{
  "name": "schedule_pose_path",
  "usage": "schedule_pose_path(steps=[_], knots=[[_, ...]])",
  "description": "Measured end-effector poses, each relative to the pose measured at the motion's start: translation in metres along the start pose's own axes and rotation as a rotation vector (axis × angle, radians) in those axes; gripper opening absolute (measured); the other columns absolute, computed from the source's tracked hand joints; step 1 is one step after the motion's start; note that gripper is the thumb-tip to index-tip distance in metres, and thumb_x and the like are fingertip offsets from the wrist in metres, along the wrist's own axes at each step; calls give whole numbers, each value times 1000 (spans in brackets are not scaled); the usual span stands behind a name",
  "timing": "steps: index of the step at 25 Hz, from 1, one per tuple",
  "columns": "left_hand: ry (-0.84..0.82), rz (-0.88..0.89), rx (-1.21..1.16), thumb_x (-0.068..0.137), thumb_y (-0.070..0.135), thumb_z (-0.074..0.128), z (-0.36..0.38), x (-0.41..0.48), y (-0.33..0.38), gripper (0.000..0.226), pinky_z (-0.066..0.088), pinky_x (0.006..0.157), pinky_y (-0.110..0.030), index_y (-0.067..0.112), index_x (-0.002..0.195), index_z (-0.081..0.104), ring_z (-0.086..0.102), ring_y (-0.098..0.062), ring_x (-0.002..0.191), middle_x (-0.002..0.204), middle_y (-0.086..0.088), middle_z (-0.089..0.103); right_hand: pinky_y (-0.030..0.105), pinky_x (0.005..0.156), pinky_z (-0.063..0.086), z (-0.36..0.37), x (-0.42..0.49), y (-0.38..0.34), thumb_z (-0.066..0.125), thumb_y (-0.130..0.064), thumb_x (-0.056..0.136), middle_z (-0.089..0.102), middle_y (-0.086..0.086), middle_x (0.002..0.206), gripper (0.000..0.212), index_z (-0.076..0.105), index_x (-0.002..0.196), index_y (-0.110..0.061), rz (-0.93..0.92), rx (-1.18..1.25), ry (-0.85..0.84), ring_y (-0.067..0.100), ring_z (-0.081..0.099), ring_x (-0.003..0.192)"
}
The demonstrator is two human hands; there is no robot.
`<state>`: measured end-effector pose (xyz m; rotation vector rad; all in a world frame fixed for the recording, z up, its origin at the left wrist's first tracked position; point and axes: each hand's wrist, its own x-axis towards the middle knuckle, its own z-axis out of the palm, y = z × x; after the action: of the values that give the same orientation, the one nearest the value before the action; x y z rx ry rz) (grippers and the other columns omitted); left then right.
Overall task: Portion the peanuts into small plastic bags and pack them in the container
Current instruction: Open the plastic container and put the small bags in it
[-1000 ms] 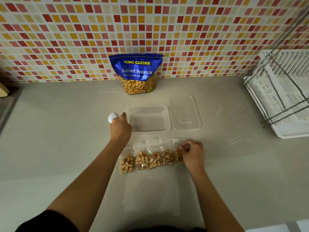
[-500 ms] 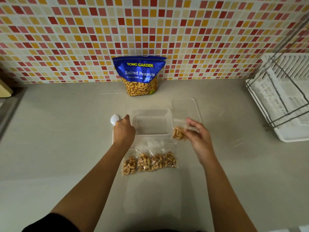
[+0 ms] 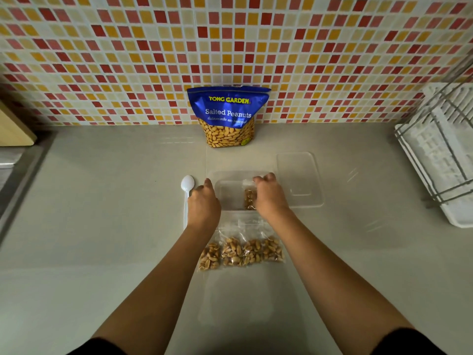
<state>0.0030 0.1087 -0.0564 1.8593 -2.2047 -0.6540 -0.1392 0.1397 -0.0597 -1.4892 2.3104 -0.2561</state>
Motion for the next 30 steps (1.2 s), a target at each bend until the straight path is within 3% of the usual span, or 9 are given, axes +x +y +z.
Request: schedule_pose_path(steps=[3, 8, 13, 16, 18, 20, 22, 26, 30], knots=[[1, 16, 7, 85, -8, 42, 4, 1, -2, 37, 46, 66, -36, -4, 121, 47, 60, -37, 85, 97, -25, 61, 34, 93, 48, -5, -3, -6, 61, 3, 80, 48, 15, 127, 44, 57, 123, -8, -116, -82, 61, 31, 55, 109], [-9, 10, 41, 86, -9, 40, 7, 3, -2, 41, 50, 71, -38, -5, 126, 44, 61, -36, 87, 101, -25, 62, 32, 88, 47, -6, -7, 1, 58, -3, 82, 62, 15, 111, 26, 66, 107, -6, -114, -146, -83, 30, 59, 103], [-6, 17, 47, 94, 10, 42, -3, -5, 1, 47, 48, 80, -40, -2, 138, 31, 59, -38, 99, 117, -24, 57, 31, 89, 51, -19, -25, 9, 62, -9, 82, 65, 12, 109, 29, 66, 111, -10, -87, 106, 114, 26, 62, 97], [70, 14, -17, 94, 19, 46, -20, -23, -7, 48, 47, 83, -41, 2, 137, 36, 58, -37, 101, 121, -22, 55, 12, 64, 43, -27, -62, 26, 60, -10, 85, 65, 6, 96, 12, 64, 96, -10, 49, 210, 183, 14, 56, 78], [49, -7, -57, 91, 16, 49, -24, -44, -21, 42, 46, 83, -39, 5, 132, 45, 58, -36, 99, 116, -21, 56, 16, 66, 36, -18, -90, 41, 59, -18, 87, 61, 8, 101, 19, 55, 104, -10, 168, 180, 74, 19, 54, 83], [-89, -90, -54, 90, 20, 51, -17, -69, -34, 43, 44, 88, -39, 9, 131, 46, 56, -38, 104, 117, -20, 54, 26, 80, 39, -1, -111, 49, 59, -31, 87, 56, 12, 112, 39, 44, 115, -8, 268, 174, -76, 29, 55, 101], [-221, -160, -52, 89, 25, 53, -4, -90, -41, 46, 42, 92, -40, 12, 131, 42, 53, -41, 107, 118, -23, 50, 32, 87, 41, 17, -120, 52, 62, -33, 85, 53, 16, 116, 48, 41, 117, -5, 294, 224, -101, 34, 53, 108], [-212, -190, -210, 84, 21, 61, 9, -99, -47, 47, 45, 90, -37, 16, 128, 45, 54, -38, 102, 113, -23, 51, 26, 75, 33, 29, -122, 53, 69, -21, 80, 55, 16, 110, 42, 44, 110, -5, 309, 357, -26, 32, 53, 103], [-235, -200, -241, 78, 18, 68, 8, -95, -54, 37, 50, 83, -33, 17, 113, 57, 59, -30, 98, 104, -15, 64, 24, 68, 32, 29, -121, 56, 67, -14, 78, 57, 3, 91, 30, 49, 102, -16, 282, 364, -42, 26, 57, 92]])
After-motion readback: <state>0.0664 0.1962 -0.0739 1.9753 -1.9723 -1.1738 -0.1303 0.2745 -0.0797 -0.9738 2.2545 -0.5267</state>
